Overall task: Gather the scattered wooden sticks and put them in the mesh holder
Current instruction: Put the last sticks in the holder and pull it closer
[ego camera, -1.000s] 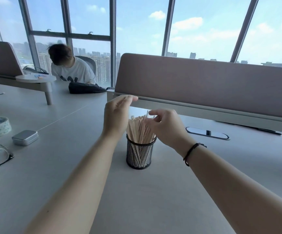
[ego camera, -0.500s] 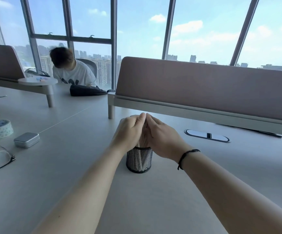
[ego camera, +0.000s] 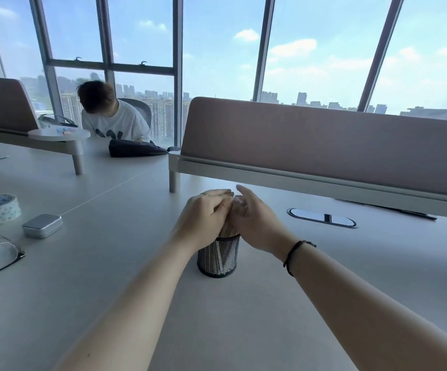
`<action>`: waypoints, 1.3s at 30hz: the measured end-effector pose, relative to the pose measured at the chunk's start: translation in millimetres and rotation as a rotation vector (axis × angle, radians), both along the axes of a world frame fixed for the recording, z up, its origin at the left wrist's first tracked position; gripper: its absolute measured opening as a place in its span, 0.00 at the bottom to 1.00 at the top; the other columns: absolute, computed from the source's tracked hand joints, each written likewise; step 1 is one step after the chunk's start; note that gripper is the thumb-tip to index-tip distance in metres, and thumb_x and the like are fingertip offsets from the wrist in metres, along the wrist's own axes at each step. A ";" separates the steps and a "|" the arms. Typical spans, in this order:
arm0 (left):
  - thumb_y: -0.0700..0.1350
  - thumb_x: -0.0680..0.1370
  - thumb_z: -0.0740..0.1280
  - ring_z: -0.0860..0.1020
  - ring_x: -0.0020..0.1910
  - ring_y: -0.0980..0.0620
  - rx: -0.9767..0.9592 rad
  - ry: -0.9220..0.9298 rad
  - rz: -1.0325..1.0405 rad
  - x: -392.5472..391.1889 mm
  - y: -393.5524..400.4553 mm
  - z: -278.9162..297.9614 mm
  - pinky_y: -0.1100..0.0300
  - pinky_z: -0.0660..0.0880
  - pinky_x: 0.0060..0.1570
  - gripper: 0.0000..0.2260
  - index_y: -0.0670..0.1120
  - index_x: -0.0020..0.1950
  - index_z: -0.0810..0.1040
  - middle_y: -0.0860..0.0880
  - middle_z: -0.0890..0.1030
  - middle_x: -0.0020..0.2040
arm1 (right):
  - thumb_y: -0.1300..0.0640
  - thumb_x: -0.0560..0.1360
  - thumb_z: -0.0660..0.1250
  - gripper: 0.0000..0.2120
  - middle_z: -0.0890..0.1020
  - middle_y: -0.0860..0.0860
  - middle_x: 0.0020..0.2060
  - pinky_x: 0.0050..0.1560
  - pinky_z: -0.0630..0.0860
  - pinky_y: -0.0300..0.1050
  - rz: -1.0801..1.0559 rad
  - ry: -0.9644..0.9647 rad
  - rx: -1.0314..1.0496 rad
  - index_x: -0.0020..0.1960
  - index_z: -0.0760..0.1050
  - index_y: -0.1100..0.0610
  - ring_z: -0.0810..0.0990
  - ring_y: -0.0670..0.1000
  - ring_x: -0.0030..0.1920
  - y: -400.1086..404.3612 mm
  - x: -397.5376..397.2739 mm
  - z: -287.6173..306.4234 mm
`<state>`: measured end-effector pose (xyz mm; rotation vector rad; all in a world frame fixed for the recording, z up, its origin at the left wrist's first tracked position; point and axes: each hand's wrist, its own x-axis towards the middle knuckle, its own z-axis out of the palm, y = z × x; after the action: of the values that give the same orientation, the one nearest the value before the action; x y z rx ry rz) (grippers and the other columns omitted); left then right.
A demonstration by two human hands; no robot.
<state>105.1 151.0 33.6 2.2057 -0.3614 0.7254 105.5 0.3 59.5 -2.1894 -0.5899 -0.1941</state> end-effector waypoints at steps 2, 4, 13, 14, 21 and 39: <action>0.47 0.81 0.65 0.77 0.64 0.61 0.001 -0.032 0.024 -0.7 -1.0 0.0 0.72 0.67 0.66 0.13 0.46 0.63 0.83 0.51 0.82 0.64 | 0.58 0.78 0.65 0.26 0.82 0.50 0.50 0.44 0.73 0.33 -0.006 0.177 0.211 0.74 0.62 0.52 0.80 0.52 0.54 -0.1 -2.5 -9.9; 0.46 0.80 0.67 0.77 0.64 0.60 -0.023 -0.029 0.018 -1.3 -3.6 0.4 0.67 0.68 0.68 0.12 0.46 0.62 0.83 0.51 0.82 0.64 | 0.59 0.78 0.65 0.12 0.83 0.48 0.43 0.42 0.75 0.35 0.000 0.222 0.291 0.60 0.73 0.55 0.81 0.50 0.48 0.4 -3.1 -17.8; 0.62 0.78 0.65 0.74 0.64 0.61 -0.532 0.228 0.006 -4.6 -9.0 6.5 0.64 0.69 0.61 0.22 0.58 0.70 0.72 0.55 0.77 0.66 | 0.50 0.77 0.63 0.12 0.86 0.53 0.47 0.49 0.79 0.48 -0.061 0.229 0.236 0.55 0.77 0.56 0.82 0.48 0.44 6.8 -4.3 -32.9; 0.62 0.79 0.62 0.76 0.57 0.61 -0.531 0.244 0.014 -3.9 -11.3 8.4 0.67 0.70 0.54 0.17 0.56 0.64 0.77 0.56 0.80 0.60 | 0.52 0.78 0.61 0.11 0.85 0.54 0.47 0.47 0.77 0.48 -0.076 0.212 0.180 0.54 0.77 0.57 0.80 0.49 0.43 7.4 -4.0 -32.7; 0.60 0.82 0.57 0.77 0.58 0.47 -0.448 0.222 0.097 -0.1 -21.6 1.2 0.53 0.71 0.56 0.20 0.47 0.60 0.78 0.46 0.82 0.56 | 0.45 0.77 0.59 0.13 0.84 0.49 0.46 0.49 0.78 0.50 -0.075 0.226 0.033 0.51 0.75 0.53 0.81 0.51 0.47 10.2 0.9 -33.9; 0.69 0.80 0.50 0.84 0.50 0.56 -0.769 0.417 -0.023 -27.7 -28.0 -3.1 0.55 0.79 0.52 0.27 0.54 0.52 0.83 0.52 0.87 0.49 | 0.30 0.66 0.67 0.25 0.83 0.49 0.40 0.45 0.81 0.53 -0.478 0.157 0.339 0.45 0.72 0.51 0.83 0.53 0.41 -24.8 -22.4 -42.0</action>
<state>77.4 123.0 30.5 1.5497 0.1017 0.2924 83.1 -24.5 17.5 -1.9556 0.0621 -0.3425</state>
